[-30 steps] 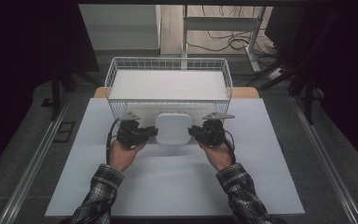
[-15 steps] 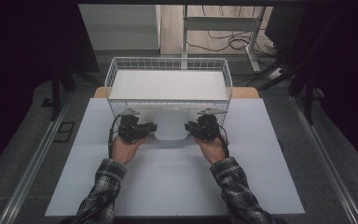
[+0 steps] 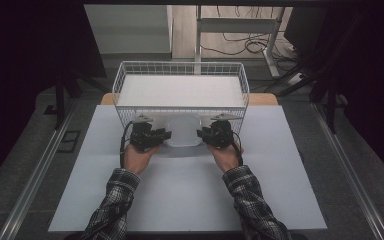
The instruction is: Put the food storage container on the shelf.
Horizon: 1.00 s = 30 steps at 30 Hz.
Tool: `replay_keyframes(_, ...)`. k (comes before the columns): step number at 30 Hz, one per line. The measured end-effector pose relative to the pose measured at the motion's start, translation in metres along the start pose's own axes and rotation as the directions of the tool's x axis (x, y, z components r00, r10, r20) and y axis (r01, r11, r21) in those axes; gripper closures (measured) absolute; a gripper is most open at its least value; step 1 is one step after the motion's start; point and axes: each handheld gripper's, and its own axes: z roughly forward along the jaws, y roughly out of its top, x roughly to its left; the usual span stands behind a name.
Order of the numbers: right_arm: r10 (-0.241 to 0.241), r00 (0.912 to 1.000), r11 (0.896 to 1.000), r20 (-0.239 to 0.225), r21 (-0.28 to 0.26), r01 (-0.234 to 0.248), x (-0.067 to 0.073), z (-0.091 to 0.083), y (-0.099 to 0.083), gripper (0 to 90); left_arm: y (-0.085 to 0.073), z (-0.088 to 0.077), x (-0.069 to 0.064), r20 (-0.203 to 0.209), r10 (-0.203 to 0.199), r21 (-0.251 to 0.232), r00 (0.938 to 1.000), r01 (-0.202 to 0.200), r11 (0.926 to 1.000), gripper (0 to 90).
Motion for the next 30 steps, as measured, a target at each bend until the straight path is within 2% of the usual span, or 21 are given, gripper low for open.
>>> replay_keyframes(8,0.01,0.9999,1.0,0.005,0.009,-0.01,0.0,0.004,0.001,62.2,-0.001,0.011,0.002,-0.035,0.038,0.041,0.9987,-0.036,0.9985,55.7)
replay_keyframes(10,0.009,0.9999,1.0,0.011,0.004,-0.009,-0.001,0.004,0.001,59.4,-0.002,0.012,0.002,-0.03,0.036,0.042,0.9989,-0.035,0.9985,55.0)
replay_keyframes(13,0.002,0.9991,1.0,0.044,-0.003,-0.002,-0.002,0.005,0.002,56.2,-0.002,0.014,0.001,-0.021,0.032,0.037,0.9992,-0.032,0.9988,54.5)
replay_keyframes(16,0.003,0.9982,1.0,0.06,-0.006,-0.002,-0.005,0.004,0.003,55.7,-0.001,0.013,0.0,-0.019,0.038,0.033,0.9991,-0.038,0.9987,53.5)
replay_keyframes(18,0.004,0.9982,1.0,0.059,-0.006,-0.004,-0.005,0.003,0.003,55.7,-0.001,0.012,-0.002,-0.021,0.031,0.015,0.9993,-0.03,0.9994,52.1)
replay_keyframes(20,-0.002,0.9982,1.0,0.06,-0.009,0.002,-0.005,0.002,0.002,56.6,-0.001,0.008,-0.003,-0.029,0.041,0.017,0.9988,-0.04,0.999,50.2)
replay_keyframes(23,-0.015,0.9985,1.0,0.052,-0.012,0.016,-0.005,-0.001,0.0,60.6,-0.004,0.003,-0.008,-0.03,0.056,-0.001,0.998,-0.056,0.9984,45.5)
replay_keyframes(25,-0.03,0.9987,1.0,0.041,-0.009,0.03,-0.002,-0.004,-0.002,68.0,-0.007,-0.003,-0.012,-0.022,0.083,-0.028,0.9963,-0.084,0.9961,37.4)
replay_keyframes(28,-0.064,0.9979,0.998,0.0,0.004,0.064,0.004,-0.006,-0.009,85.3,-0.016,-0.013,-0.019,0.015,0.088,-0.064,0.996,-0.087,0.9942,24.7)
replay_keyframes(30,-0.087,0.9961,0.996,-0.018,0.015,0.087,0.008,-0.003,-0.013,89.1,-0.023,-0.019,-0.026,0.013,0.1,-0.061,0.9949,-0.099,0.9933,13.4)
